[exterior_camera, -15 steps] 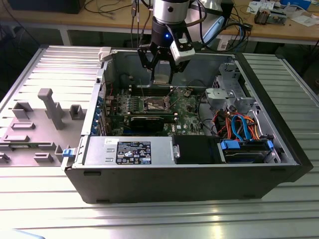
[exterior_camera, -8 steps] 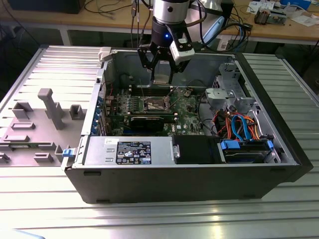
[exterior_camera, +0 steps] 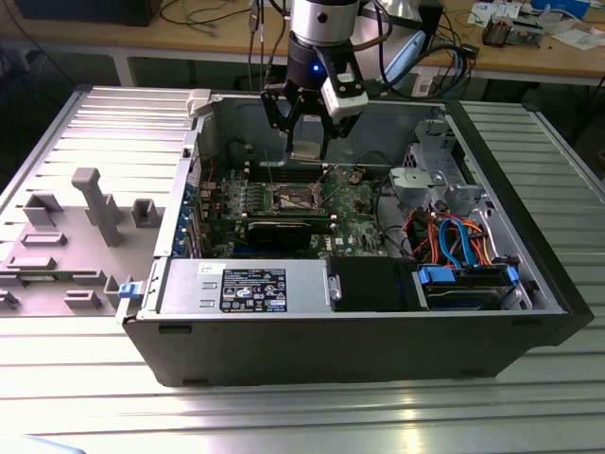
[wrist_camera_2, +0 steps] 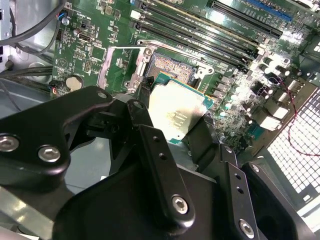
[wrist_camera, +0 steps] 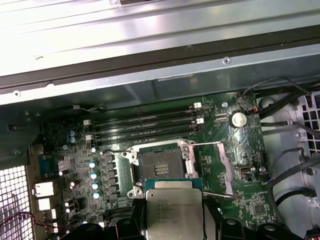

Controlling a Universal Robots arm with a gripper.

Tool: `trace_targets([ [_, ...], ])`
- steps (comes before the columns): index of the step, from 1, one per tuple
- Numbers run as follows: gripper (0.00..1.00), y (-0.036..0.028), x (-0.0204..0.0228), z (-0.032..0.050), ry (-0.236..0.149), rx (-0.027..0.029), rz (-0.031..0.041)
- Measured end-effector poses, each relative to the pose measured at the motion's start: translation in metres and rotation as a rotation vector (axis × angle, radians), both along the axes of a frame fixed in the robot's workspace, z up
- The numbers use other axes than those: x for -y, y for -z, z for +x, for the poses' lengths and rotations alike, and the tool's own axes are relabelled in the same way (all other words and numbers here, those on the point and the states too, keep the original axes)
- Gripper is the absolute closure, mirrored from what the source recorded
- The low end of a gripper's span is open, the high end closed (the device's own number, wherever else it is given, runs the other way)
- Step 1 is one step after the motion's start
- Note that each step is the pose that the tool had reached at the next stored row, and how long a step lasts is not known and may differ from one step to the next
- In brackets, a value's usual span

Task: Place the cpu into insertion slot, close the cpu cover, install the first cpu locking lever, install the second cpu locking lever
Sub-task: 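Place the cpu into insertion slot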

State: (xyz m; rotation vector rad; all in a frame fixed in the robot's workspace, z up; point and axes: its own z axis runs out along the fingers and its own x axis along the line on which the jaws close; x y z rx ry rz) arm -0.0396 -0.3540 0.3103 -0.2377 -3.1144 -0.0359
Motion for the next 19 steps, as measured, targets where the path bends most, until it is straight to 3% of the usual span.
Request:
trace_targets([
  [19,0.45,0.0002,0.0,0.0,0.041,0.0,-0.0001],
])
